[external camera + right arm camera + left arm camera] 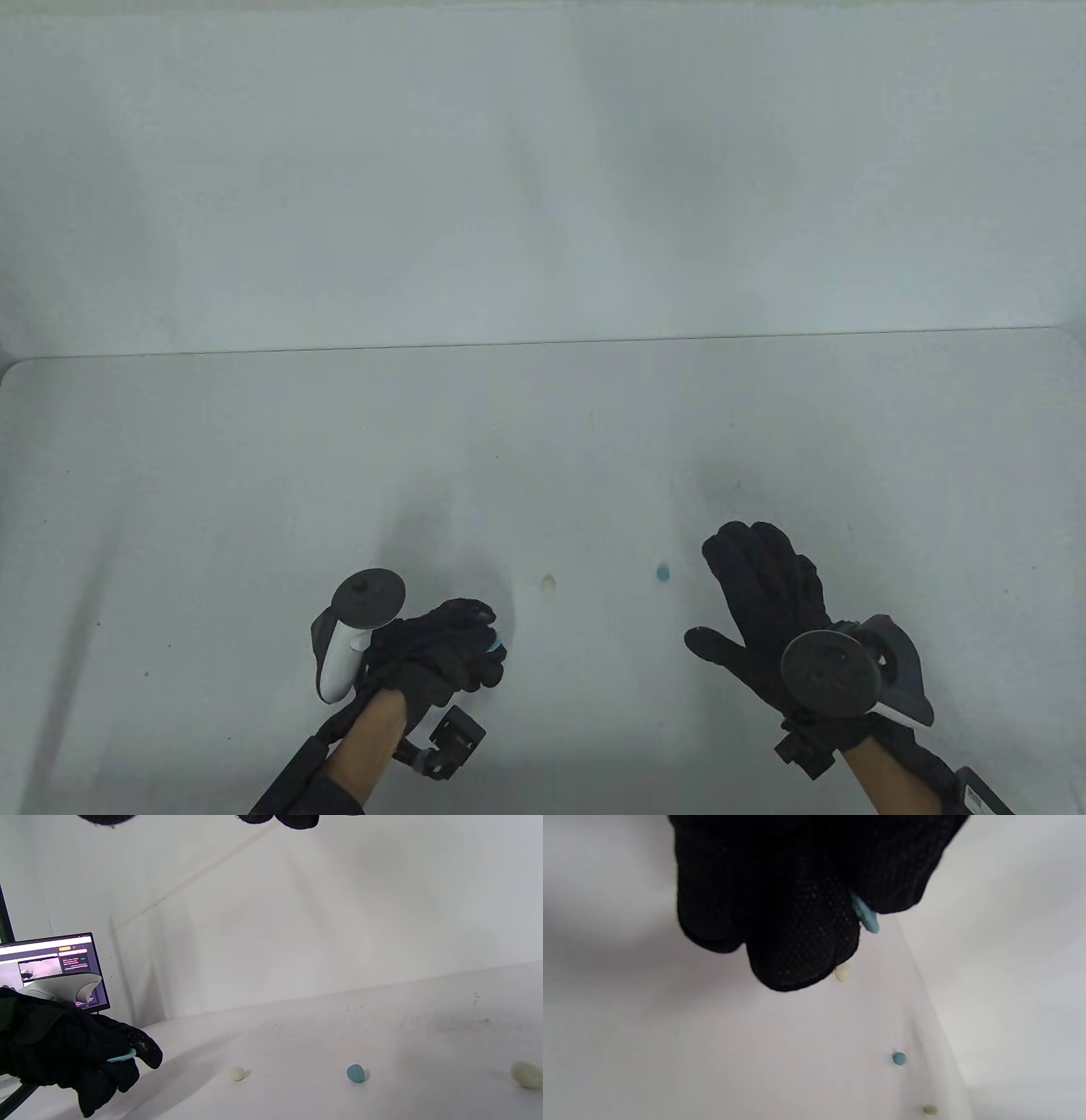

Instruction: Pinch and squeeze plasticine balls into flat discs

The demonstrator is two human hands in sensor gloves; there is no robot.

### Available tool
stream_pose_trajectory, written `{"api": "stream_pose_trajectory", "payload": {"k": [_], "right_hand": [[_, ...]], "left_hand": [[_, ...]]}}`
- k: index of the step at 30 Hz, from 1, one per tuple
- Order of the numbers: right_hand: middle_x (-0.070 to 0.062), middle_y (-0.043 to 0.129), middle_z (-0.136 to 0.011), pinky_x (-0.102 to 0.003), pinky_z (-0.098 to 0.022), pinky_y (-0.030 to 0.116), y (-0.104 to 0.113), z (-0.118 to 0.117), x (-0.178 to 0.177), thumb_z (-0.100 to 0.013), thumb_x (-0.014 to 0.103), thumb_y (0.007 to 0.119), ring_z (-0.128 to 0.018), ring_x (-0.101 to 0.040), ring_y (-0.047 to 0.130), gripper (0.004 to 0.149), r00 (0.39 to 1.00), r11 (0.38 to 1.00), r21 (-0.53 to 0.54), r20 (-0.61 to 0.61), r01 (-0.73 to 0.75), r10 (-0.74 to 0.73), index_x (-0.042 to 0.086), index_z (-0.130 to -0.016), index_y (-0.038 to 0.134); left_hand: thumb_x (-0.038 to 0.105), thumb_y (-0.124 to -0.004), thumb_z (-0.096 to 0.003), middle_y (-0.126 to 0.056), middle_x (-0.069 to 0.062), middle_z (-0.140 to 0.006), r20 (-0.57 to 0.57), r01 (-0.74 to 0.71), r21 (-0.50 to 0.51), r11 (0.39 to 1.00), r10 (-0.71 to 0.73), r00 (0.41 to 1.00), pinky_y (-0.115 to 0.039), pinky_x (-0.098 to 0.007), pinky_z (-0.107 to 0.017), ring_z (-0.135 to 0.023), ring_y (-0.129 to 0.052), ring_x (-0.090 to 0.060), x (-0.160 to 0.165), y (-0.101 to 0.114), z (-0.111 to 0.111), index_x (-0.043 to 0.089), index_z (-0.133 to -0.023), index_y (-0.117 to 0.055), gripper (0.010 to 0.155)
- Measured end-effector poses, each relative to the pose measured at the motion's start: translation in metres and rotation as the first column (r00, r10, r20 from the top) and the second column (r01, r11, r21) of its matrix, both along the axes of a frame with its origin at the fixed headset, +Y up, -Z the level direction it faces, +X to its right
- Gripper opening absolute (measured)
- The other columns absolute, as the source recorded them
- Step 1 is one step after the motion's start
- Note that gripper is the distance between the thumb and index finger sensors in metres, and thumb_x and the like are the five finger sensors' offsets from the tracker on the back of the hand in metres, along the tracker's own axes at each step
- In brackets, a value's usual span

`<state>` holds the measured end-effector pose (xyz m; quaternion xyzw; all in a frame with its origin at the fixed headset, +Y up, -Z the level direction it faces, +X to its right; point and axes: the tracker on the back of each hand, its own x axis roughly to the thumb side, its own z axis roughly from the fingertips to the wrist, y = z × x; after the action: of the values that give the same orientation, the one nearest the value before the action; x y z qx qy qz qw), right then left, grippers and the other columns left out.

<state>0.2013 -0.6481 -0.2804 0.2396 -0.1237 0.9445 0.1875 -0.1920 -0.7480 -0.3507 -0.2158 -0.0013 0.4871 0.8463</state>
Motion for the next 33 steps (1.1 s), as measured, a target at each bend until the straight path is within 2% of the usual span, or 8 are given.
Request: {"api": "stream_pose_trajectory", "payload": {"k": [1,4,7,14,18,21,26,33], "right_hand": [[-0.018,0.035,-0.123,-0.076,-0.069,0.045,0.000,0.000,0.000,-0.055,0.068,0.051,-0.110,-0.054,0.037,0.084,1.000,1.000,0.003,-0.001,0.002,-0.002,0.013,-0.117,0.034],[-0.018,0.035,-0.123,-0.076,-0.069,0.045,0.001,0.001,0.000,-0.055,0.067,0.051,-0.110,-0.054,0.037,0.084,1.000,1.000,0.006,-0.005,0.006,-0.006,0.013,-0.117,0.034],[-0.019,0.036,-0.123,-0.076,-0.069,0.045,0.001,0.001,0.000,-0.055,0.067,0.051,-0.110,-0.054,0.037,0.084,1.000,1.000,0.011,-0.006,0.005,-0.004,0.013,-0.117,0.034],[-0.018,0.036,-0.123,-0.076,-0.069,0.046,0.001,0.002,0.000,-0.055,0.067,0.051,-0.110,-0.054,0.037,0.084,1.000,1.000,0.015,-0.006,0.011,-0.011,0.013,-0.116,0.035],[-0.019,0.036,-0.123,-0.076,-0.069,0.046,0.001,0.002,0.000,-0.055,0.067,0.051,-0.110,-0.054,0.037,0.084,1.000,1.000,0.012,-0.007,0.006,-0.006,0.013,-0.116,0.035],[-0.019,0.036,-0.123,-0.076,-0.069,0.046,0.001,0.002,-0.001,-0.055,0.067,0.051,-0.110,-0.054,0.037,0.084,1.000,1.000,0.012,-0.007,0.006,-0.006,0.013,-0.116,0.035],[-0.019,0.036,-0.123,-0.076,-0.069,0.046,0.001,0.002,0.000,-0.055,0.067,0.051,-0.110,-0.054,0.038,0.084,1.000,1.000,0.011,-0.001,0.008,-0.008,0.013,-0.116,0.035],[-0.019,0.036,-0.123,-0.076,-0.069,0.046,0.002,0.002,0.000,-0.055,0.067,0.051,-0.110,-0.054,0.038,0.084,1.000,1.000,0.009,0.000,0.010,-0.010,0.013,-0.116,0.035]], "left_hand": [[0.026,-0.078,-0.0514,-0.096,-0.009,-0.078,-0.002,0.022,0.007,1.000,-0.022,1.000,-0.090,-0.039,-0.053,-0.059,-0.108,-0.022,0.000,0.000,0.000,0.005,-0.096,-0.076,0.049],[0.023,-0.069,-0.0549,-0.083,-0.016,-0.093,0.016,-0.007,-0.025,1.000,0.007,1.000,-0.081,-0.044,-0.061,-0.073,-0.098,-0.029,0.000,-0.002,-0.001,0.004,-0.103,-0.065,0.052],[0.019,-0.069,-0.0543,-0.084,-0.017,-0.091,-0.017,-0.047,-0.056,0.997,0.046,0.999,-0.082,-0.044,-0.060,-0.072,-0.099,-0.029,-0.002,-0.005,-0.002,0.003,-0.101,-0.067,0.049],[0.022,-0.078,-0.0508,-0.088,-0.019,-0.087,0.020,0.224,-0.005,0.975,-0.224,0.974,-0.084,-0.046,-0.055,-0.065,-0.102,-0.030,0.000,-0.002,-0.005,0.006,-0.095,-0.083,0.047],[0.023,-0.082,-0.0487,-0.096,-0.013,-0.076,0.086,0.394,0.079,0.916,-0.400,0.913,-0.091,-0.039,-0.049,-0.054,-0.109,-0.021,0.007,0.000,-0.007,0.001,-0.098,-0.075,0.055],[0.024,-0.083,-0.0481,-0.098,-0.011,-0.075,0.117,0.492,0.151,0.858,-0.509,0.853,-0.092,-0.038,-0.048,-0.053,-0.110,-0.020,0.015,0.002,-0.006,0.005,-0.091,-0.082,0.047],[0.019,-0.078,-0.0507,-0.093,-0.018,-0.080,0.200,0.542,0.193,0.818,-0.573,0.795,-0.087,-0.043,-0.052,-0.058,-0.106,-0.026,0.030,0.005,-0.005,0.003,-0.094,-0.082,0.046],[0.021,-0.081,-0.0493,-0.094,-0.014,-0.077,0.193,0.642,0.310,0.702,-0.707,0.680,-0.089,-0.040,-0.050,-0.053,-0.106,-0.021,0.042,0.004,-0.002,0.006,-0.092,-0.084,0.045]]}}
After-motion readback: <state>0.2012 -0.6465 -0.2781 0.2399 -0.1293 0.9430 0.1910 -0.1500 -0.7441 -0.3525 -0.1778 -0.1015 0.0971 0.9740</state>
